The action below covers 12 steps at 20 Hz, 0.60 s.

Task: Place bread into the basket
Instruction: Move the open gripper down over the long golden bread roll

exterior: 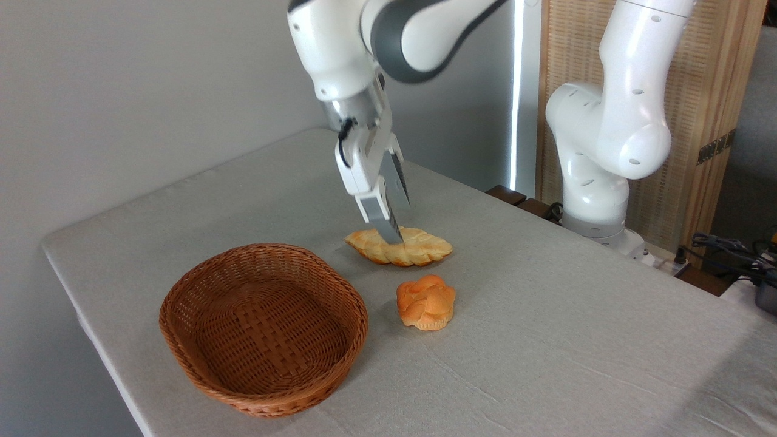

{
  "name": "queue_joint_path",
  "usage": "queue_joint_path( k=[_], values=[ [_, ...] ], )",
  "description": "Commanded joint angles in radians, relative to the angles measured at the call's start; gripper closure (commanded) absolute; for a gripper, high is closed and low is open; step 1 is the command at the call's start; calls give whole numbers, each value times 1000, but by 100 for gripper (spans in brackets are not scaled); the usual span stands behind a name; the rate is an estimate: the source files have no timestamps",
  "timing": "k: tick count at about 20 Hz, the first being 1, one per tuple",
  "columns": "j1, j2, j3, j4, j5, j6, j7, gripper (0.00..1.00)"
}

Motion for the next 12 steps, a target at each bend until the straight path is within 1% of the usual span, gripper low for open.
queue_joint_path(
  k=[1,3,4,5,6,8,12],
  values=[
    [-8,-15,15,-41,7,45,39,0],
    [-8,-14,15,-48,9,50,40,0],
    [-8,-12,15,-53,18,62,40,0],
    [-8,-11,15,-56,29,70,40,0],
    [-9,-6,15,-61,58,82,40,0],
    [-9,-5,15,-61,81,94,40,0],
    [-9,-6,22,-55,82,114,40,0]
  ],
)
